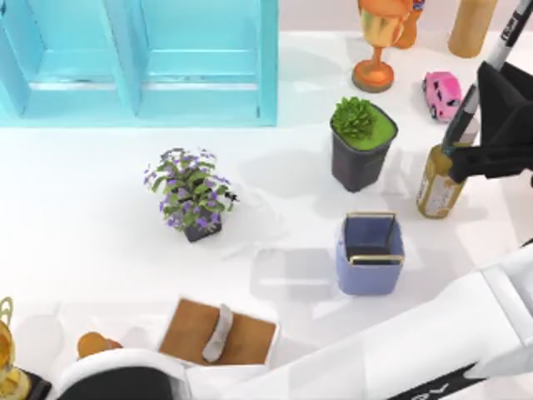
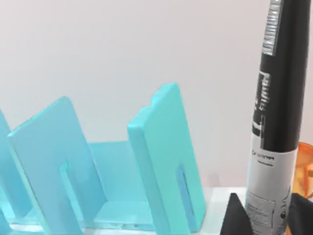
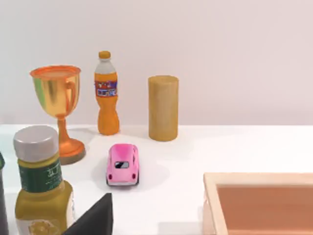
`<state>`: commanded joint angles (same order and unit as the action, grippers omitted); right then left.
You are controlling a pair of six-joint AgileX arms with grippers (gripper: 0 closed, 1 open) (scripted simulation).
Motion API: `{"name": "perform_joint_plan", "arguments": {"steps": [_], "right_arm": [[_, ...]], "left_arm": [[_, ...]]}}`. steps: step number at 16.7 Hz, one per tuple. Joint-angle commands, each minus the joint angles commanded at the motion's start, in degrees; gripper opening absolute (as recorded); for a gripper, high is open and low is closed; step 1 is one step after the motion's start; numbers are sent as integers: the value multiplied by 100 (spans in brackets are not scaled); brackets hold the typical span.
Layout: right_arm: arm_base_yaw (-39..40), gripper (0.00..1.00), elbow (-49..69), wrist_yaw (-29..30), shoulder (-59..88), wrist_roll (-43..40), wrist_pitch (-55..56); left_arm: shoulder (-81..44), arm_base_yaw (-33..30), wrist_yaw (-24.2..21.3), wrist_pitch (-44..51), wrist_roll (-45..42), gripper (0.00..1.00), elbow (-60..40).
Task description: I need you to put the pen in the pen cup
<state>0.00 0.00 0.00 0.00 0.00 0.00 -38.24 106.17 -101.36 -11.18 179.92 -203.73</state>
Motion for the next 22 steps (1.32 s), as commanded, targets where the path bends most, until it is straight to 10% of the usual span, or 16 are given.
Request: {"name": "perform_joint_plan", "arguments": {"steps": [10,11,22], "right_arm": [[0,100,0,0,0,0,0],[0,100,0,0,0,0,0],[0,100,0,0,0,0,0]], "left_arm": [[331,177,-229,-379,1111,0,-828],[986,197,490,-2393,1056,0,411],[344,226,-150,-441,1150,0,-846]]}}
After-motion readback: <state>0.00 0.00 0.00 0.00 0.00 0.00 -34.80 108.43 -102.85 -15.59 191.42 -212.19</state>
